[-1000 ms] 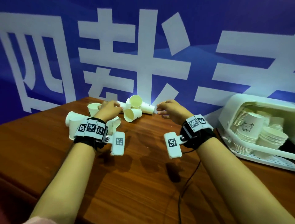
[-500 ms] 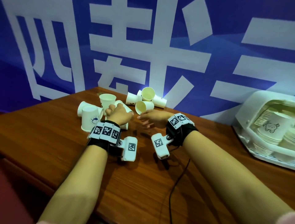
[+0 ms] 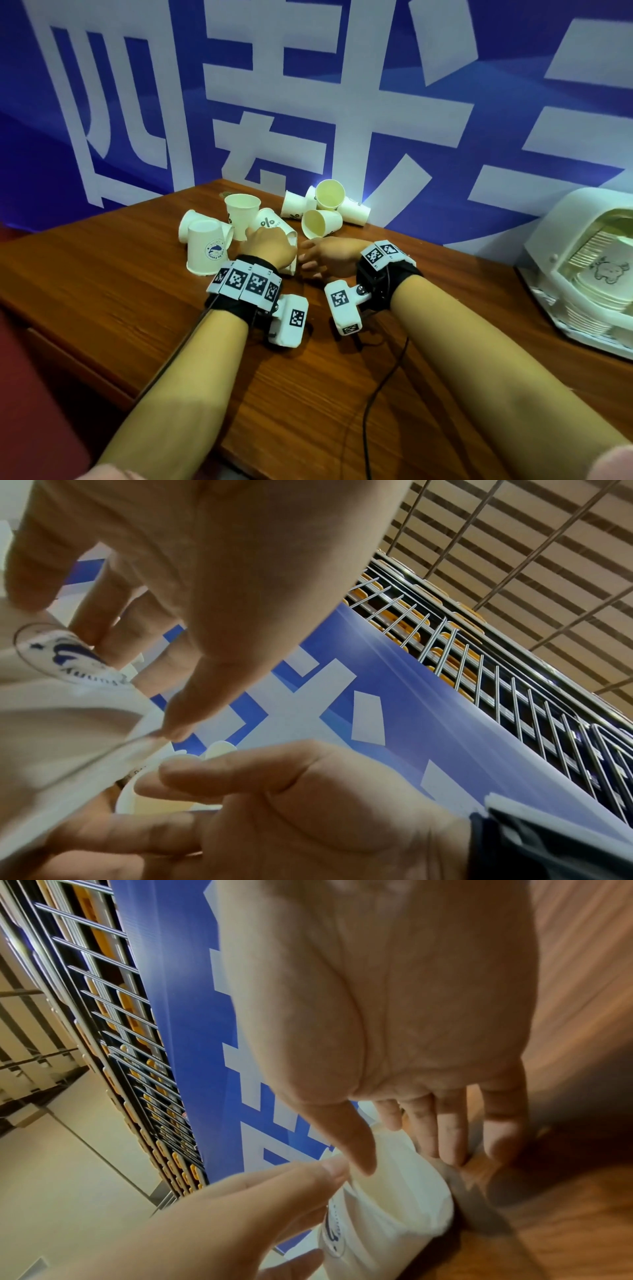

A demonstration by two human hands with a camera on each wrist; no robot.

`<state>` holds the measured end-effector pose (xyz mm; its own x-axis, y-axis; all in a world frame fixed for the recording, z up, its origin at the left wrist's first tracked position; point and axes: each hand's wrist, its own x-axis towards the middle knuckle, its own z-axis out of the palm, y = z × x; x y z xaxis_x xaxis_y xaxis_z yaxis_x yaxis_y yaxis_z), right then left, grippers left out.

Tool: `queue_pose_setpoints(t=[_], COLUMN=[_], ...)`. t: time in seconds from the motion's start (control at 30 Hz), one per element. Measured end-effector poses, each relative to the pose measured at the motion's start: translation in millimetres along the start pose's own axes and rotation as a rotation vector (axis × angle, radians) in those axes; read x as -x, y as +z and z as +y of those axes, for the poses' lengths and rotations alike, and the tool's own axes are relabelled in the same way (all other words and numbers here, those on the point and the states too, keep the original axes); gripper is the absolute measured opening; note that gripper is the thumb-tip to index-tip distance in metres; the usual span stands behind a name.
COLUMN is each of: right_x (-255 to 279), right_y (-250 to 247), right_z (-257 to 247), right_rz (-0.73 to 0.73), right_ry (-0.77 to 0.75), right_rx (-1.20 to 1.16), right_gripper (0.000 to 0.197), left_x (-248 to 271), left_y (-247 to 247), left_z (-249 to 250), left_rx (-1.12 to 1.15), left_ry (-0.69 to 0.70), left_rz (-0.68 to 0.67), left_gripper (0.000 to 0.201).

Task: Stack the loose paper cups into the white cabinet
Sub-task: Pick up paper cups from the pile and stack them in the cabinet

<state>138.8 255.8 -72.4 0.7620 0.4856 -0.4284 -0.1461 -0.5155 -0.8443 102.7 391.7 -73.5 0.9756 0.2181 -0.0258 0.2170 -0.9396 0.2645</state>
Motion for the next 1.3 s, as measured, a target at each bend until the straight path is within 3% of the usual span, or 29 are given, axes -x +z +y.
queue_pose_setpoints(t=[0.23, 0.43, 0.53, 0.73, 0.83, 0.93, 1.03, 1.3], right_x=[4, 8, 21, 60, 89, 120, 156, 250], right_y=[-6, -8, -13, -29, -39, -54, -74, -141], right_z=[8, 16, 23, 37, 43, 48, 56, 83], right_rz=[-0.038, -0.015, -0.03, 0.012, 0.113, 0.236, 0.394, 0.947], right_ry=[-0.06, -0.057, -0.085, -0.108, -0.133, -0.173, -0.244, -0.354], right_rx=[-0.02, -0.035, -0.018, 0.001, 0.033, 0.036, 0.039, 0.005], right_gripper=[0.06, 0.025, 0.014, 0.036, 0.04, 0.047, 0.055, 0.052], left_x=[6, 12, 12, 26, 34, 49, 63, 96], left_y=[1, -3, -5, -9, 2, 1, -9, -9], left_z=[6, 9, 12, 32, 46, 73, 116, 254], left_rx=[-0.031, -0.048, 0.092, 0.477, 0.782, 1.026, 1.123, 1.321], left_ry=[0.066, 0.14, 0.144, 0.117, 0.062, 0.123, 0.243, 0.47], left_rz=[-0.084, -0.098, -0.133, -0.254, -0.328, -0.406, -0.443, -0.502], left_gripper=[0.059, 0.058, 0.059, 0.054, 0.058, 0.049, 0.041, 0.039])
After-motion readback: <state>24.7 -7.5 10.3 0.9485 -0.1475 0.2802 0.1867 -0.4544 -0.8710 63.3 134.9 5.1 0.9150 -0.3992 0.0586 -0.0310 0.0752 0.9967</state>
